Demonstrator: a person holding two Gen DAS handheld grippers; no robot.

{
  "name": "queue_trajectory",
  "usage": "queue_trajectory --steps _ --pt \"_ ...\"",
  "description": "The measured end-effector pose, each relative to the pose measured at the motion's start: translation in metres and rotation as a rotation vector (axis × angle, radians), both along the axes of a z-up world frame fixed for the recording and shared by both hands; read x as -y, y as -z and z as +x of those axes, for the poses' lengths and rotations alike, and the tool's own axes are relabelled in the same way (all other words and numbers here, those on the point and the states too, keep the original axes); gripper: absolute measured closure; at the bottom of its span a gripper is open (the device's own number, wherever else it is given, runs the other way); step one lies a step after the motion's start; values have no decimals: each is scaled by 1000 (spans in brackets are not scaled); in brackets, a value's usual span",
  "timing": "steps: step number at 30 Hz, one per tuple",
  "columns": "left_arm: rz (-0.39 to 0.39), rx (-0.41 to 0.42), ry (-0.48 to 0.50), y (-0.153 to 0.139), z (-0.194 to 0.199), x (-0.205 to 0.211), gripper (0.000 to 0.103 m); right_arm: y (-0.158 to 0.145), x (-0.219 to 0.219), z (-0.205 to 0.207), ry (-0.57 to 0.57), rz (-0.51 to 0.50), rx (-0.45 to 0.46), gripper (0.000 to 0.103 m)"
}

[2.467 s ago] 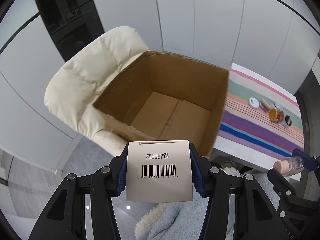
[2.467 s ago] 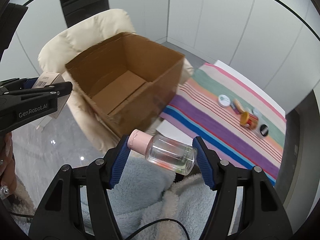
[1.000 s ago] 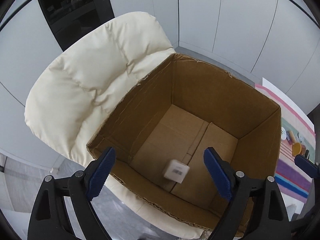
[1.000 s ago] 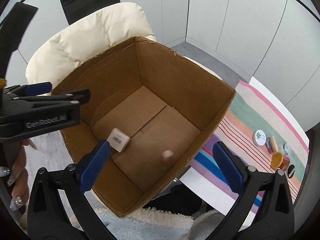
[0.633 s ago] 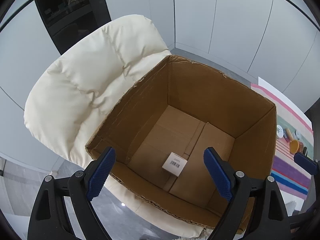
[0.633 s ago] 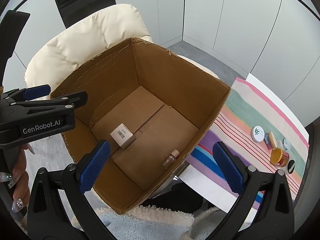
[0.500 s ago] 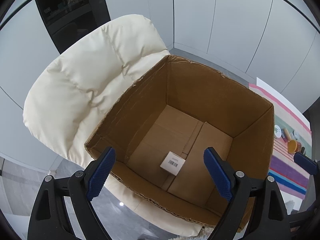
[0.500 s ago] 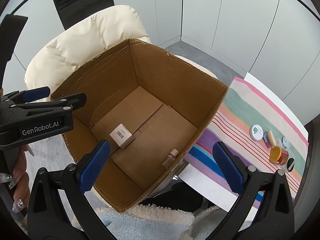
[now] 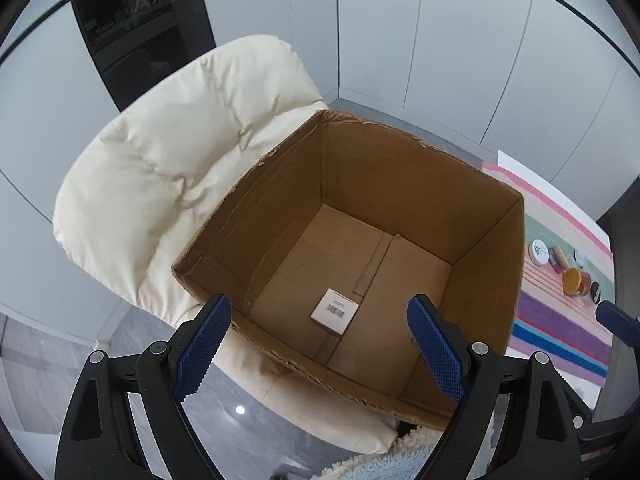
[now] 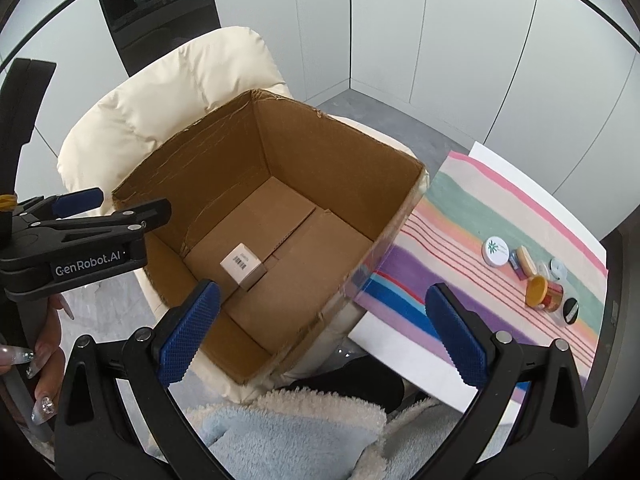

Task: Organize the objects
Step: 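Move both open tools back toward the items on the cloth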

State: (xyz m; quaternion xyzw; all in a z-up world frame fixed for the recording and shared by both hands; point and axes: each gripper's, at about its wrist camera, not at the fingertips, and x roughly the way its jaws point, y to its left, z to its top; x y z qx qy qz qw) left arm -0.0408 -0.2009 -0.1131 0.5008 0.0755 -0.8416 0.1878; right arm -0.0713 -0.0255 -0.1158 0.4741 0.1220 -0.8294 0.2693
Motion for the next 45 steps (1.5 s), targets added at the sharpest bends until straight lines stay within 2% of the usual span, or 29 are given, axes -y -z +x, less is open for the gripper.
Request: queue_trajectory --steps 7,25,34,45 --pt "-20 6 37 -4 18 -21 12 -11 -16 24 15 -8 -14 0" --pt "28 48 45 3 90 -35 12 -19 -42 83 10 -11 -22 0" --pt "-18 32 62 2 90 -45 12 -21 -48 96 4 -16 -39 0" --pt "-8 58 119 12 69 -66 12 -20 -74 87 79 -27 -42 0"
